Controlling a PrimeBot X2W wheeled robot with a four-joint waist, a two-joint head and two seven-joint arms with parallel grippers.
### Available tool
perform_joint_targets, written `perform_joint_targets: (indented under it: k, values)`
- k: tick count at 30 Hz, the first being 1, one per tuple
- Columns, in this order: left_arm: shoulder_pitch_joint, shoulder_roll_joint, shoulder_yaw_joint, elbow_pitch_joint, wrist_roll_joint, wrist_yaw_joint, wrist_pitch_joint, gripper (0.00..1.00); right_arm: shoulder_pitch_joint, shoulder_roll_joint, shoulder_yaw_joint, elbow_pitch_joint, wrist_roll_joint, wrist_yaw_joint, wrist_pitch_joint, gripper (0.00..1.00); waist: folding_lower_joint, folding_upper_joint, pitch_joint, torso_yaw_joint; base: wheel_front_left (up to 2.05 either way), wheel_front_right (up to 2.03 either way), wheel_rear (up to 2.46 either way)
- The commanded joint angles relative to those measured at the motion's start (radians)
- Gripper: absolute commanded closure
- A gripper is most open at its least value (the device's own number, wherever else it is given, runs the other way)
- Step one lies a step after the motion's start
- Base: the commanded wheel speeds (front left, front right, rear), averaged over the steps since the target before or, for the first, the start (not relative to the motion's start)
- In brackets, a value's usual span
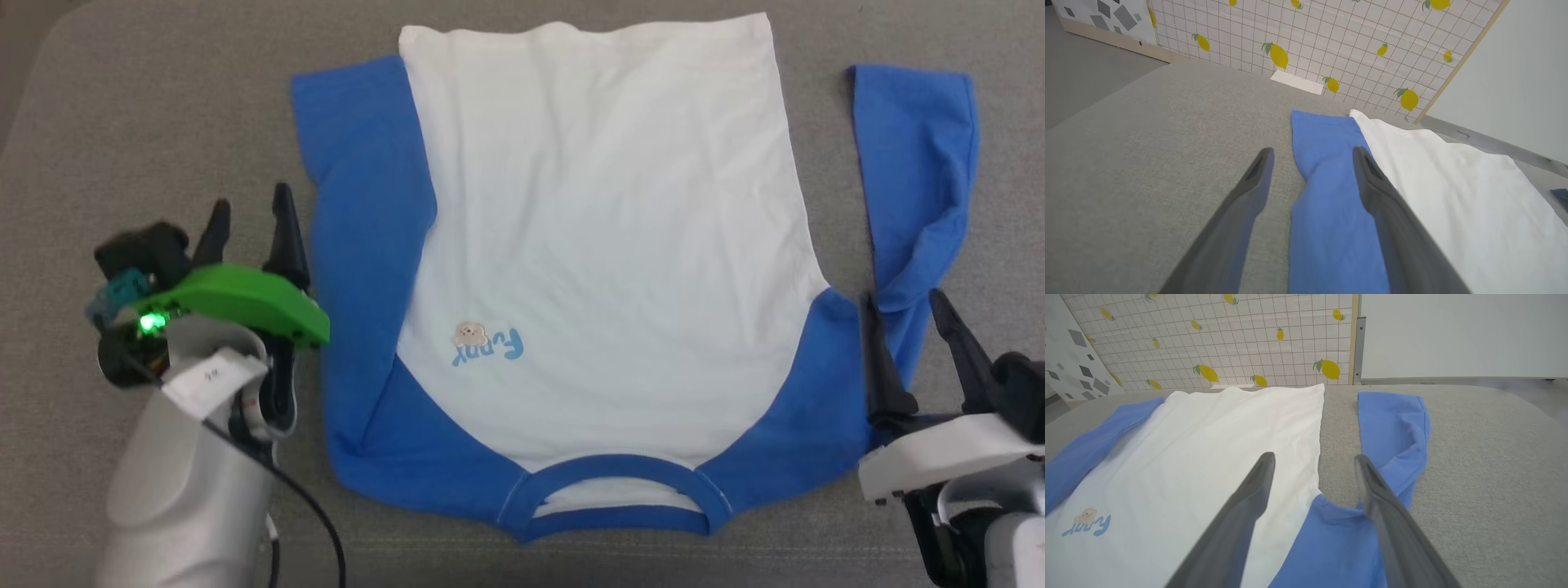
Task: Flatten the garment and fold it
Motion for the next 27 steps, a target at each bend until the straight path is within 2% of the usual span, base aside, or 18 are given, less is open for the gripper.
perform_joint_targets:
  k: [1,9,18,22,27]
  values:
    - [-0.074,0.016,-0.001,0.04,0.019,-0.002,0.004,0.0,-0.03,-0.005,0.011,-0.002,-0.002,-0.002,-0.013,0.0,0.0001,0.0,0.082,-0.044,0.0,0.0,0.0]
    - [-0.385,0.09,0.024,0.269,0.03,0.011,0.096,0.0,-0.121,-0.015,0.085,-0.004,0.016,-0.002,-0.033,0.0,0.0001,0.0,0.226,-0.139,0.0,0.0,0.0]
    - [-0.559,0.138,0.064,0.409,-0.005,0.042,0.204,0.0,-0.161,-0.016,0.132,-0.003,0.037,-0.002,-0.054,0.0,0.0001,0.0,0.313,-0.223,0.0,0.0,0.0]
    - [-0.592,0.163,0.08,0.449,-0.011,0.081,0.251,0.0,-0.169,-0.015,0.144,-0.01,0.043,-0.002,-0.06,0.0,0.0001,0.0,0.336,-0.246,0.0,0.0,0.0]
    - [-0.606,0.189,0.058,0.491,0.013,0.159,0.364,0.0,-0.168,-0.013,0.149,-0.02,0.045,-0.002,-0.065,0.0,0.0001,0.0,0.353,-0.255,0.0,0.0,0.0]
